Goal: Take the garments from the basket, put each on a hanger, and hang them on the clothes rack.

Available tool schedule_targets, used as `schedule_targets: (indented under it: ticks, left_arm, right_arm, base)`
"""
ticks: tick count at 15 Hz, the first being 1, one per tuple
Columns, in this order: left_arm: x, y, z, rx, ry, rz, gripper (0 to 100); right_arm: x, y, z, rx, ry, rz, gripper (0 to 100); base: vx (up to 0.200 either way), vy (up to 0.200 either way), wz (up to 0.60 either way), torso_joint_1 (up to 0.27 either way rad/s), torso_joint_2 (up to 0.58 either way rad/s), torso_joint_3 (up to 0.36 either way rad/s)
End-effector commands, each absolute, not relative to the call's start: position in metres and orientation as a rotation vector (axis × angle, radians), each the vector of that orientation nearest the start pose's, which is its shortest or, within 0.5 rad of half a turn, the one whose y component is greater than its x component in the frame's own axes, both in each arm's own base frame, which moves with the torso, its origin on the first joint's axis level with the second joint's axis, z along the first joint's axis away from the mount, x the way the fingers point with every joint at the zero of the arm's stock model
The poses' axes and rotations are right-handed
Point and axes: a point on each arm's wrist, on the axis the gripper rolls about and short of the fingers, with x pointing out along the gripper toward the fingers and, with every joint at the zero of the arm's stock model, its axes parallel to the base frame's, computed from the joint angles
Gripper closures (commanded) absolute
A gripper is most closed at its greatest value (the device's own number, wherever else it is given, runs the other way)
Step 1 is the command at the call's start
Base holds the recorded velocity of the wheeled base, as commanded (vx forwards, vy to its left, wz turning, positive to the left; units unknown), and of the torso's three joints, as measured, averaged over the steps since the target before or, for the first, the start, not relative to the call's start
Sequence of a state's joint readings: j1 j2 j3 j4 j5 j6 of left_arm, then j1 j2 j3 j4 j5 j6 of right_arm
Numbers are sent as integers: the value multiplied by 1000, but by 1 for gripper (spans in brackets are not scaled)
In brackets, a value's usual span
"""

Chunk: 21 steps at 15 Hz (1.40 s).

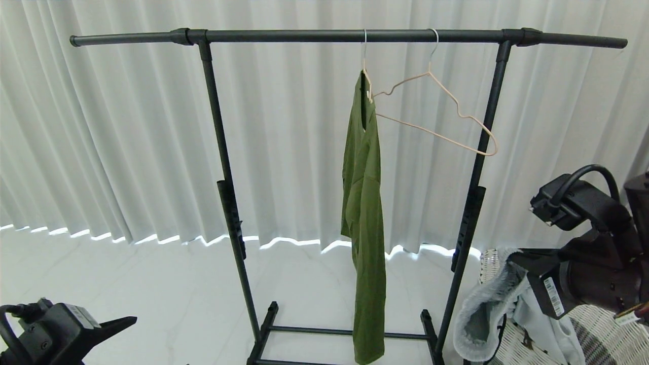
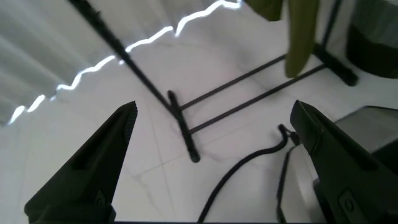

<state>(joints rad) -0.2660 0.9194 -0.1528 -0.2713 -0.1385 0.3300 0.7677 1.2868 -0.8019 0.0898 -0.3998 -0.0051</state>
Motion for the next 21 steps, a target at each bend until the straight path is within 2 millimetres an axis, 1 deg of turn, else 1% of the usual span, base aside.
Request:
schedule_targets:
  ticks: [1, 2, 3, 5, 7, 8, 10, 11, 12, 13, 14, 15, 16, 17, 19, 21]
  left_arm:
    - [87, -28, 125, 344, 433, -516, 0]
    - [89, -29, 127, 339, 426, -533, 0]
    - [95, -36, 139, 324, 390, -609, 0]
    - [110, -52, 156, 292, 366, -706, 0]
    - [132, -89, 175, 232, 382, -841, 0]
    - [141, -109, 180, 220, 397, -905, 0]
    - [158, -150, 182, 209, 438, -996, 0]
    - [160, -159, 182, 206, 448, -1014, 0]
    - [168, -187, 176, 181, 504, -1058, 0]
    - [169, -196, 172, 163, 538, -1070, 0]
    - [170, -213, 163, 141, 594, -1089, 0]
    - [169, -225, 157, 127, 617, -1107, 0]
    - [168, -231, 153, 122, 625, -1117, 0]
    - [170, -246, 138, 112, 646, -1130, 0]
    - [176, -257, 124, 98, 668, -1126, 0]
    - [186, -269, 106, 54, 690, -1082, 0]
  right_arm:
    - [138, 129, 230, -304, 439, 395, 100]
    - [137, 130, 232, -298, 433, 407, 100]
    - [134, 129, 241, -271, 407, 455, 100]
    - [130, 127, 251, -236, 385, 533, 100]
    - [124, 129, 255, -218, 371, 602, 100]
    - [122, 130, 256, -207, 371, 624, 100]
    - [118, 135, 261, -160, 368, 681, 100]
    - [117, 136, 262, -151, 364, 689, 100]
    - [115, 138, 267, -131, 354, 716, 100]
    - [115, 138, 270, -125, 349, 724, 100]
    - [114, 139, 275, -111, 333, 737, 100]
    - [111, 138, 281, -91, 315, 749, 100]
    - [110, 138, 283, -80, 311, 753, 100]
    - [105, 135, 287, -64, 296, 766, 100]
    - [101, 131, 290, -56, 285, 771, 100]
    - [98, 126, 292, -49, 273, 772, 100]
  base:
    - [0, 0, 0, 0, 0, 0]
    - [0, 0, 0, 0, 0, 0]
    - [0, 0, 0, 0, 0, 0]
    - [0, 0, 0, 0, 0, 0]
    - [0, 0, 0, 0, 0, 0]
    - [0, 0, 0, 0, 0, 0]
    - [0, 0, 0, 0, 0, 0]
    - [0, 0, 0, 0, 0, 0]
    - [0, 0, 0, 0, 0, 0]
    - [0, 0, 0, 0, 0, 0]
    - [0, 0, 0, 0, 0, 0]
    - [0, 0, 0, 0, 0, 0]
    - [0, 0, 0, 0, 0, 0]
    - [0, 0, 0, 0, 0, 0]
    - [0, 0, 0, 0, 0, 0]
    - [0, 0, 0, 0, 0, 0]
